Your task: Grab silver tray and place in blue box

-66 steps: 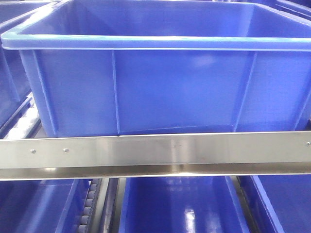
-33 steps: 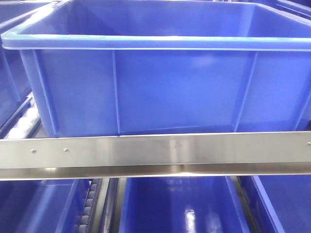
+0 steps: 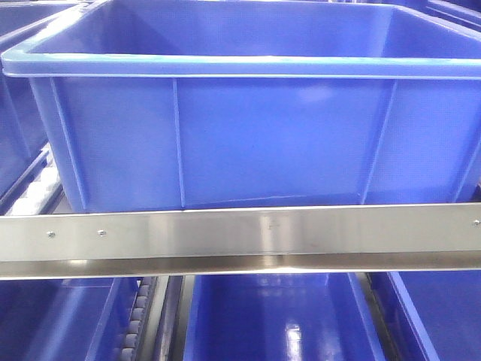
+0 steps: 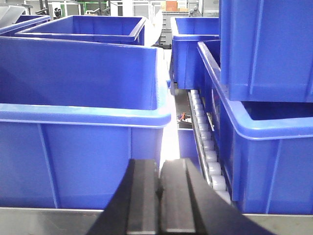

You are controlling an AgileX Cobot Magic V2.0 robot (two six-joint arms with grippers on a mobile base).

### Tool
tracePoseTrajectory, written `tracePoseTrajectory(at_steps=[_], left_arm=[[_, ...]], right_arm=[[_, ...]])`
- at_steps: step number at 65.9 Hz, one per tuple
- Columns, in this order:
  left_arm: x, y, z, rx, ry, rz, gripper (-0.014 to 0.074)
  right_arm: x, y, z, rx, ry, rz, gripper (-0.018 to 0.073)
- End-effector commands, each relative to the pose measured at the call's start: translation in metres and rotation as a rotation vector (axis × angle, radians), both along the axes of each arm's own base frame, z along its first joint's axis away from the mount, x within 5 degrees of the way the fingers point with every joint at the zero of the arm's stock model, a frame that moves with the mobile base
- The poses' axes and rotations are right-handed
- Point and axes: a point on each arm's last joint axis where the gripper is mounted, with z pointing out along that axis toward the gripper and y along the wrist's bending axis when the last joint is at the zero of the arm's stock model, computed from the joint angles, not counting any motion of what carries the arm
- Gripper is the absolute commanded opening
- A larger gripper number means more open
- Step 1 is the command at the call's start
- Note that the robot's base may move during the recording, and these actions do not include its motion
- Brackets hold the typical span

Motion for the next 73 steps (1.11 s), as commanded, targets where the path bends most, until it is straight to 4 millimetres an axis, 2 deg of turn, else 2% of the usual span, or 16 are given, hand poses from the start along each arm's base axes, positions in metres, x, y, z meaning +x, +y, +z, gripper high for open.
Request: tracePoseTrajectory(at_steps=[1,9,14,26,33,44,73], left_arm=[[-0.007,0.006,0.010,-0.033,-0.073,0.063,-0.0096],[-0.010,0.014,-0.009,-0.094,-0.060,0.192,-0.0096],[-0.005,0.016,-0.019,-0.116,-0.051,0.253,-0.0096],[0.000,0.019,-0.044,-0.117,-0.052,0.324,-0.0096],[0.000,0.019,-0.044,-0.116,-0.050,0.329,-0.0096],[-0.001,0.019,-0.036,-0.144,-0.137,0.325,-0.0096],[-0.001,0.019,-0.036,-0.128,-0.133,0.325,-0.0097]], right_arm=[[-0.002,0.000,0.008,-0.011,-0.101,-0.003,0.0050],[-0.002,0.000,0.008,-0.011,-0.101,-0.003,0.0050],[-0.002,0.000,0.008,-0.011,-0.101,-0.003,0.0050],[-0.002,0.000,0.008,-0.011,-0.101,-0.003,0.0050],[-0.002,0.000,0.008,-0.011,-0.101,-0.003,0.0050],[-0.002,0.000,0.008,-0.011,-0.101,-0.003,0.0050],[-0.002,0.000,0.008,-0.011,-0.101,-0.003,0.0050]])
